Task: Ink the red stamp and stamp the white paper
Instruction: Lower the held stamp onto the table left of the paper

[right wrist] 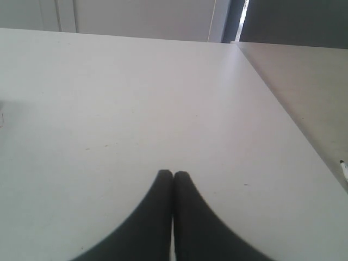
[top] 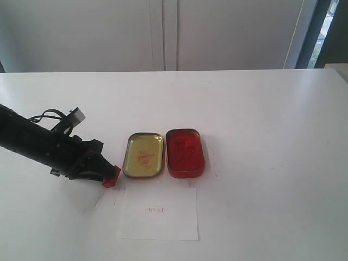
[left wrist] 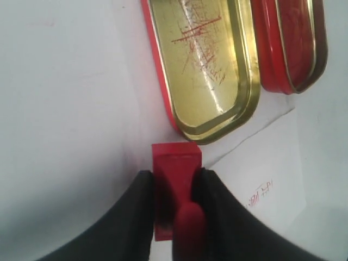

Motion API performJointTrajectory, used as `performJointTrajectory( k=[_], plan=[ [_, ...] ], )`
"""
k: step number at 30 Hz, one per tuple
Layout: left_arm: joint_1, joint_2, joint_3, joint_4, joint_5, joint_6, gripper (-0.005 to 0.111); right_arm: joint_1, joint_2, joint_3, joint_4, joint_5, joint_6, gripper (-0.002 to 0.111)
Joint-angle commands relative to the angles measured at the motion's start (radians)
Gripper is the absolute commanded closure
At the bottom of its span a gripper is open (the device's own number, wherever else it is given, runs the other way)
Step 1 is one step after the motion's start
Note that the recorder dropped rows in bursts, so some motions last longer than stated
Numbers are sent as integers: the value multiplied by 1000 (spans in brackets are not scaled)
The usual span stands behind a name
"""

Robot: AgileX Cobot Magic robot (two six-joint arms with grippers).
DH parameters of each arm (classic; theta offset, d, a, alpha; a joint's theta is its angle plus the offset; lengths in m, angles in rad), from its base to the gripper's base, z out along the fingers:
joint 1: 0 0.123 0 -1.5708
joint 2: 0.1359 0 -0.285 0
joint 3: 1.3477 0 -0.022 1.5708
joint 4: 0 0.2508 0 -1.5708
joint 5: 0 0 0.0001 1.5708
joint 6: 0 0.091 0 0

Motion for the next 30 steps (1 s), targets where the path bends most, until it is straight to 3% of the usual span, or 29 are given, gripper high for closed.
performJointTrajectory(
  k=[1,11,21,30],
  plan=[
    [-4,0,7,-12,3,-19,107,-3,-6,6,-8,-14,0,108],
    [-4,0,7,-12,-2,-24,106,-3,-6,6,-8,-14,0,108],
    [-4,0,7,-12,-20,-35,64,-3,-6,6,-8,-14,0,108],
    [-4,0,7,-12,-37,-45,52,-3,-6,6,-8,-14,0,108]
  ],
)
